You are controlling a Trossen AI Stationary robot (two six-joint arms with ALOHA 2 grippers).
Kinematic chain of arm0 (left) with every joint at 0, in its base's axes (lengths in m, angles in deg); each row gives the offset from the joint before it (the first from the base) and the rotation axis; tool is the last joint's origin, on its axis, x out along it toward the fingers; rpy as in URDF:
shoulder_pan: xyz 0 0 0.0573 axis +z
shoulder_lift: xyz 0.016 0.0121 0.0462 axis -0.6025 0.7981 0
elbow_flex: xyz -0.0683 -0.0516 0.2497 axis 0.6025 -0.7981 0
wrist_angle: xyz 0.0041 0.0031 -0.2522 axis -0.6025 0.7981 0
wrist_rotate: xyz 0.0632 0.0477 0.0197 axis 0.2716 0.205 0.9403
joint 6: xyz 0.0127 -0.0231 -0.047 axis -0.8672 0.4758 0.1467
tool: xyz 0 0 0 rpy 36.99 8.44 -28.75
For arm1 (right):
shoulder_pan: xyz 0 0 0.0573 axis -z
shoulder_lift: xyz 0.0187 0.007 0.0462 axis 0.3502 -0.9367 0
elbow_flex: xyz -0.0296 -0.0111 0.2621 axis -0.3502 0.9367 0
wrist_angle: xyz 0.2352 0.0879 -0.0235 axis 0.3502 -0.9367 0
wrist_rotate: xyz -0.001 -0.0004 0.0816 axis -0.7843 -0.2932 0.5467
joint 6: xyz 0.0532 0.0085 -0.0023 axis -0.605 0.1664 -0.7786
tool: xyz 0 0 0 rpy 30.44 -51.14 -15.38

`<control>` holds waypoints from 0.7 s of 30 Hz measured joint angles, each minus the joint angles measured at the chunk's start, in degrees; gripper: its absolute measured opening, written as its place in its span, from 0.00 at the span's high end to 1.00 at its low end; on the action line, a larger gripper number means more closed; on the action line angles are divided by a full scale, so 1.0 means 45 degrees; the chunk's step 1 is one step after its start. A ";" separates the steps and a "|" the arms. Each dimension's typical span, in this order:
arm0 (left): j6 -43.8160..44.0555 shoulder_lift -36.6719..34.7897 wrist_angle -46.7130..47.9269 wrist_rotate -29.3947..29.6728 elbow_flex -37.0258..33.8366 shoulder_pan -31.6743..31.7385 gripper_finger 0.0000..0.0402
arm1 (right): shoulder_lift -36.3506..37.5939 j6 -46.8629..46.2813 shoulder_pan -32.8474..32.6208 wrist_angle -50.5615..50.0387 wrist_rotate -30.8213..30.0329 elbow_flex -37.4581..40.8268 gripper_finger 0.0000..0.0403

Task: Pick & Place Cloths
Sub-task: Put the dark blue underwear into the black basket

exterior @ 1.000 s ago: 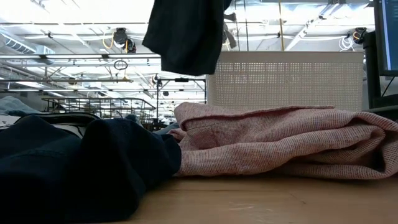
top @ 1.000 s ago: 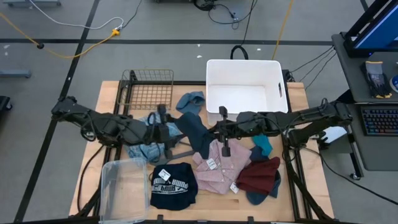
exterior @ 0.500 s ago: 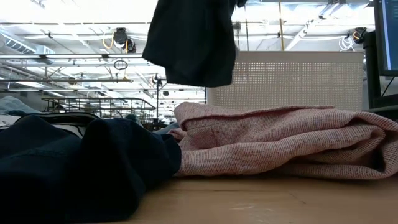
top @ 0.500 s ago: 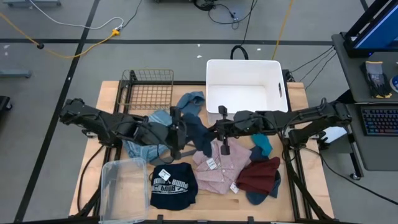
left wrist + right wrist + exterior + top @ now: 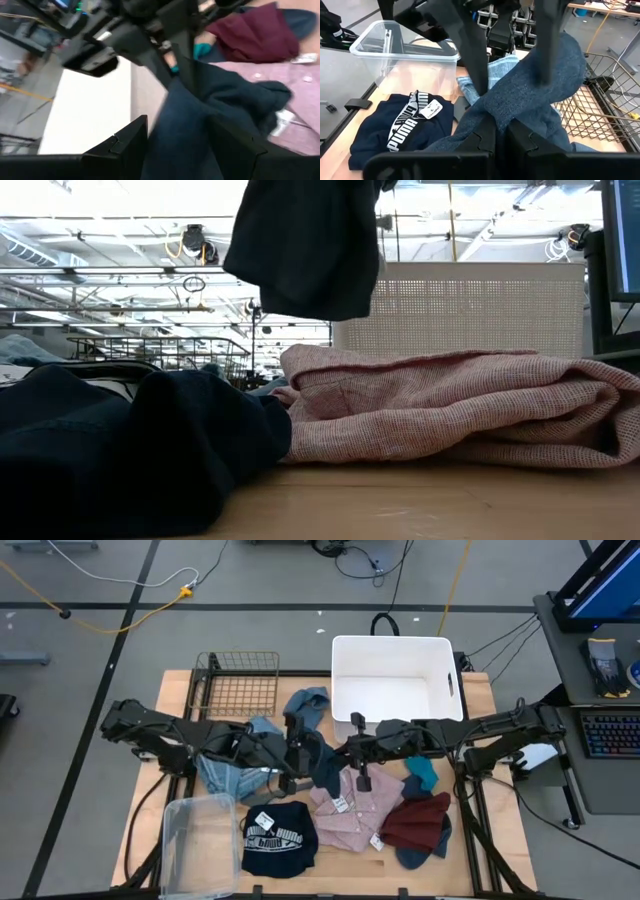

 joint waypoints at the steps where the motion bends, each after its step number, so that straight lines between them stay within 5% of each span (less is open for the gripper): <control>1: -0.0001 0.0056 -0.0012 -0.0139 0.0000 0.0068 0.48 | 0.0000 -0.0001 0.0000 -0.0014 0.0003 0.0000 0.99; 12: 0.0087 0.0408 0.1060 -0.0335 -0.0005 0.0882 0.48 | 0.0000 -0.0012 -0.0019 -0.0049 -0.0002 0.0000 0.99; 21: 0.0078 0.0867 0.1215 -0.1698 0.0005 0.1450 0.54 | 0.0000 -0.0027 -0.0024 -0.0071 0.0298 0.0000 0.99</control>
